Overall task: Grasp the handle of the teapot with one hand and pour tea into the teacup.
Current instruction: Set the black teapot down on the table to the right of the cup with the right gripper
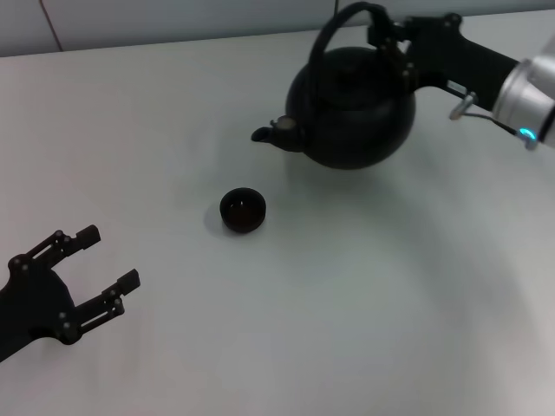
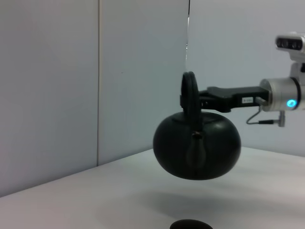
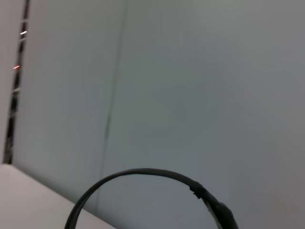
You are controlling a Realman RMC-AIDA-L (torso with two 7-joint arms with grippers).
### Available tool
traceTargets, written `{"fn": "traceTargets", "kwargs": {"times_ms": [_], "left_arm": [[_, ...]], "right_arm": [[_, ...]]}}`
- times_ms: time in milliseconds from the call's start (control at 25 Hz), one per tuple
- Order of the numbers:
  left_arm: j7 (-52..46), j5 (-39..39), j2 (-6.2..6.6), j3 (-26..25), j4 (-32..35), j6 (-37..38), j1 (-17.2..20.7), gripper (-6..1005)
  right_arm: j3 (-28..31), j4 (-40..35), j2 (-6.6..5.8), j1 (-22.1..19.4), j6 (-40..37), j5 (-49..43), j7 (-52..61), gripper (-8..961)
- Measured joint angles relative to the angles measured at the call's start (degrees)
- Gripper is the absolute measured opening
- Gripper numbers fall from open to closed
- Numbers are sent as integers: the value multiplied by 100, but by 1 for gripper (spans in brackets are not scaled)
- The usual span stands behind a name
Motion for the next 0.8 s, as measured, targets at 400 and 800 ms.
{"fn": "traceTargets", "kwargs": {"times_ms": [400,800], "left_arm": [[4,0,1,-8,-4,7,-5,798],[-3,1,5,37,-5,40,3,798]], "right_arm": [[7,589,14,-582,-74,889,-311,218],[177,1171,14,-961,-202,1259,-1097,228]]}}
